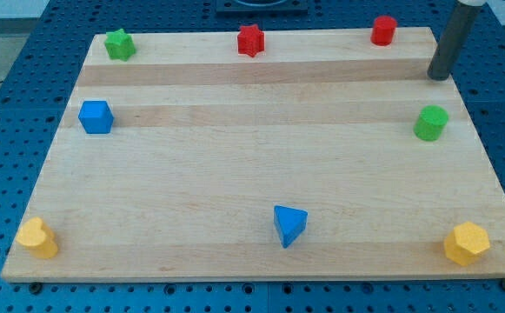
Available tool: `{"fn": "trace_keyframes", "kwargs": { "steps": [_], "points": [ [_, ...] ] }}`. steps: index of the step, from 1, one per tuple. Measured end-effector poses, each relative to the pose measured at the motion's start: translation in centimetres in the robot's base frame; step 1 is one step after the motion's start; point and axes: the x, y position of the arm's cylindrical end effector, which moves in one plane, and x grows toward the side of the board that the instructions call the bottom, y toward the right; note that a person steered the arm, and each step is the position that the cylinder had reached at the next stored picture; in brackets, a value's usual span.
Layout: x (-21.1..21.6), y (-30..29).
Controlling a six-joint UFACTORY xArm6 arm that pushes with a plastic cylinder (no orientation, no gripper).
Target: Slightly move the red circle to the left
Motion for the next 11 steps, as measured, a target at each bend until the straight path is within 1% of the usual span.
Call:
{"fn": "trace_keyframes", "kwargs": {
  "steps": [2, 4, 5, 7, 8, 9, 10, 11],
  "points": [
    [-0.3, -1.0],
    [-11.5, -0.5],
    [-12.2, -0.3],
    [-9.2, -6.8],
    [-9.4, -7.8],
    [-11.0, -5.1],
    [-12.2, -4.9],
    [-12.2, -5.2]
  ]
}}
